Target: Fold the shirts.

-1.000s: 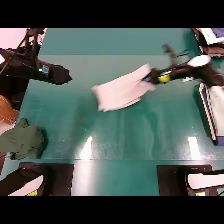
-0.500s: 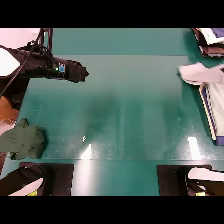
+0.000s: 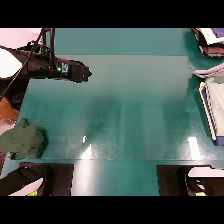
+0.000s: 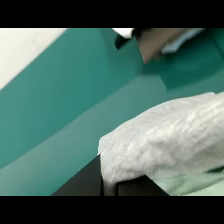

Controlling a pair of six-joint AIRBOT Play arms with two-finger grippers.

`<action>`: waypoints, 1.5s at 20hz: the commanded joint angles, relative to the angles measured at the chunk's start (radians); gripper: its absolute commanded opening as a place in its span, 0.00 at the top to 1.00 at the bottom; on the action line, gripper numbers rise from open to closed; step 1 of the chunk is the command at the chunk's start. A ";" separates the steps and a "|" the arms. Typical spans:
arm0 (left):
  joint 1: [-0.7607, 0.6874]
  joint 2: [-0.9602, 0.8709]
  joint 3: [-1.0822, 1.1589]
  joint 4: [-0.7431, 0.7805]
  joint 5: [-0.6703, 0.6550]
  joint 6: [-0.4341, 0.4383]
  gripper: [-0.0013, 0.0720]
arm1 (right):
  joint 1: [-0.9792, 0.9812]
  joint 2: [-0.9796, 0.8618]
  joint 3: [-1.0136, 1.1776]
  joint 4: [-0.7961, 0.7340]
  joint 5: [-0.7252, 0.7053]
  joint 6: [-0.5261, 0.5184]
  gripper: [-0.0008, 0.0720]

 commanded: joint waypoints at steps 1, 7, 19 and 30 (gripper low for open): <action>-0.001 0.000 0.000 0.000 0.002 -0.002 0.95 | -0.034 -0.005 0.145 0.005 0.137 0.000 0.97; -0.001 0.000 0.000 0.000 -0.003 -0.001 0.95 | -0.125 0.028 0.165 -0.013 0.352 0.064 0.97; -0.001 0.000 0.000 0.002 -0.036 0.001 0.95 | -0.362 0.445 -0.453 -0.455 0.426 0.069 0.97; -0.001 0.000 0.000 0.002 -0.048 0.007 0.95 | -0.237 0.481 -0.512 -0.230 0.410 0.071 0.12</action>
